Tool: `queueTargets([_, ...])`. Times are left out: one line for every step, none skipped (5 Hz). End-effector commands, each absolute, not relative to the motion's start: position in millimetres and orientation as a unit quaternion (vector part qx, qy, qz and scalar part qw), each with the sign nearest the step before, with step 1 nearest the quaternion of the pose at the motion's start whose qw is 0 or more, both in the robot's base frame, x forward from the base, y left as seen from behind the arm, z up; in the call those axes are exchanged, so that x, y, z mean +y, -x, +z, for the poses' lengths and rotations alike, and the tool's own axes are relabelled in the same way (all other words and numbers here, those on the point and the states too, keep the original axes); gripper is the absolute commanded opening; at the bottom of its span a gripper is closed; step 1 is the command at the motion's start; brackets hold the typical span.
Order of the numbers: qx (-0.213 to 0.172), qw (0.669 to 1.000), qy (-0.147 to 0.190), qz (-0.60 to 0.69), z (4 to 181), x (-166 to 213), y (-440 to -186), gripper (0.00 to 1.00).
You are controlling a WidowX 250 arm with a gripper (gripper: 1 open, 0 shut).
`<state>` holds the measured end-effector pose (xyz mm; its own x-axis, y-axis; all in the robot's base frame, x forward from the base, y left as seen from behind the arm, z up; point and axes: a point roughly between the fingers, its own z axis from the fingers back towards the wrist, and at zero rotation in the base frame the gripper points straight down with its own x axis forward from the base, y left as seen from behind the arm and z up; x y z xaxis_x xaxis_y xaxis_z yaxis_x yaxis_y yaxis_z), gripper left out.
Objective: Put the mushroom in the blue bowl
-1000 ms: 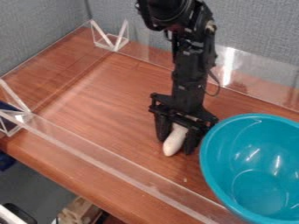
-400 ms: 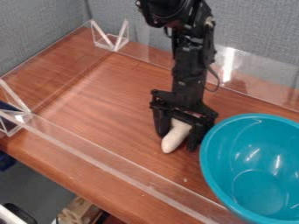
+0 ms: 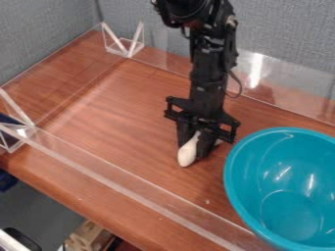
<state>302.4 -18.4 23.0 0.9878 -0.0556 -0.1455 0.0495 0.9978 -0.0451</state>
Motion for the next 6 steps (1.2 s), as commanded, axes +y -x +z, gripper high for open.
queueTargets([0.065, 0.997, 0.018, -0.026, 30.7, -11.4, -312.2, 0.00])
queueTargets([0.073, 0.997, 0.016, -0.023, 30.5, -6.9, -314.8, 0.00])
queueTargets([0.083, 0.996, 0.013, -0.021, 30.4, -2.0, -317.3, 0.00])
queueTargets([0.092, 0.996, 0.010, -0.019, 30.8, 2.7, -319.7, 0.00])
queueTargets([0.100, 0.995, 0.007, -0.018, 31.3, 7.4, -322.0, 0.00])
queueTargets([0.085, 0.996, 0.014, -0.026, 44.0, 4.2, -322.5, 0.00])
